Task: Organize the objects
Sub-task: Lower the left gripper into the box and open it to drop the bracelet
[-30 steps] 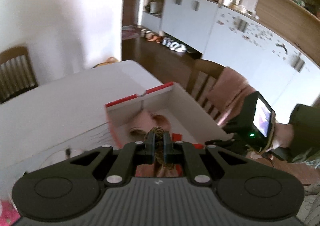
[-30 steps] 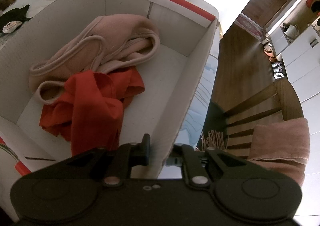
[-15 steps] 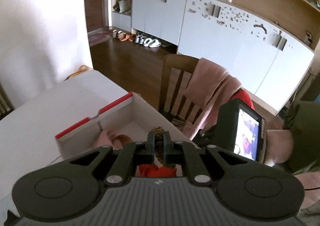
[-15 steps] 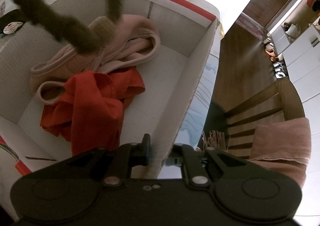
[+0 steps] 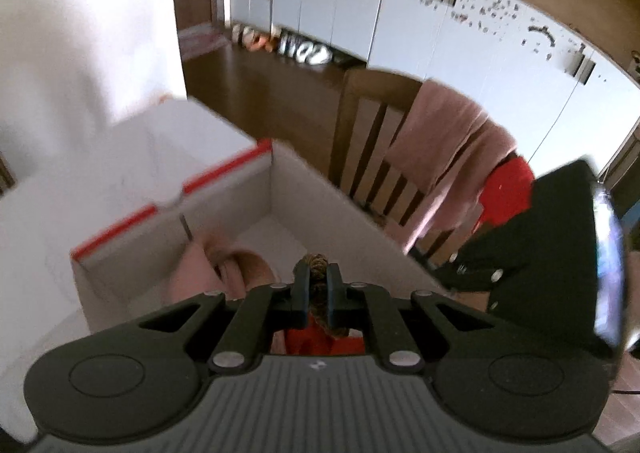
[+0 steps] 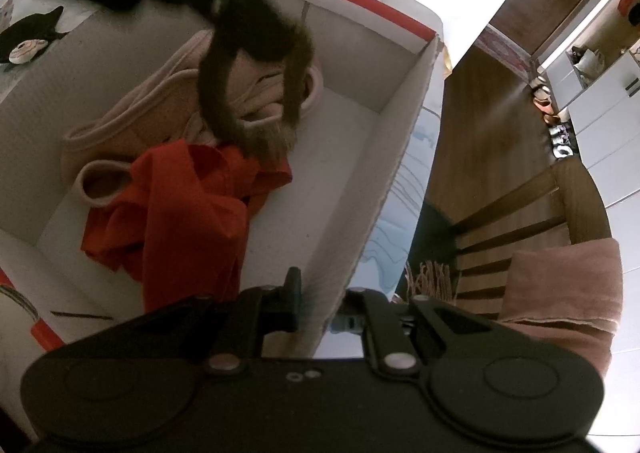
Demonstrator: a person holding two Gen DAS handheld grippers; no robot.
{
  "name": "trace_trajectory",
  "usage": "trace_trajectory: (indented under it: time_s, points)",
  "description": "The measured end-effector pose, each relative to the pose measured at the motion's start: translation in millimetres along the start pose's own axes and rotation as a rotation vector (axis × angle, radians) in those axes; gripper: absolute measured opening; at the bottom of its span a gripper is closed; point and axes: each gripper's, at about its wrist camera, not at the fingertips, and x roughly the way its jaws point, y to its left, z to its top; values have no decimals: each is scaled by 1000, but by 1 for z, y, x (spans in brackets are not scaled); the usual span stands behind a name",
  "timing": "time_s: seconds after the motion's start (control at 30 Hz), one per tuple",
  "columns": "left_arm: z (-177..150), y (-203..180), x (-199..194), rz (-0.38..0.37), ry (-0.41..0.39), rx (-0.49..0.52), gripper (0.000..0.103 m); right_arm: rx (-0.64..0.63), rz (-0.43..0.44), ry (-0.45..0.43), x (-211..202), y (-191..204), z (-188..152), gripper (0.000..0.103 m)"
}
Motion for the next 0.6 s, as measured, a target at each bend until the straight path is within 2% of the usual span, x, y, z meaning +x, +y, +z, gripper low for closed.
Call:
trace_trajectory:
  time_s: [0.17, 0.6]
  points:
    - [-16, 3, 24, 30, 91, -9, 7, -4, 1, 0, 0, 1, 0, 10]
    - [-42, 10, 46, 62, 212, -22, 7, -18, -6, 2, 1, 2, -2, 11]
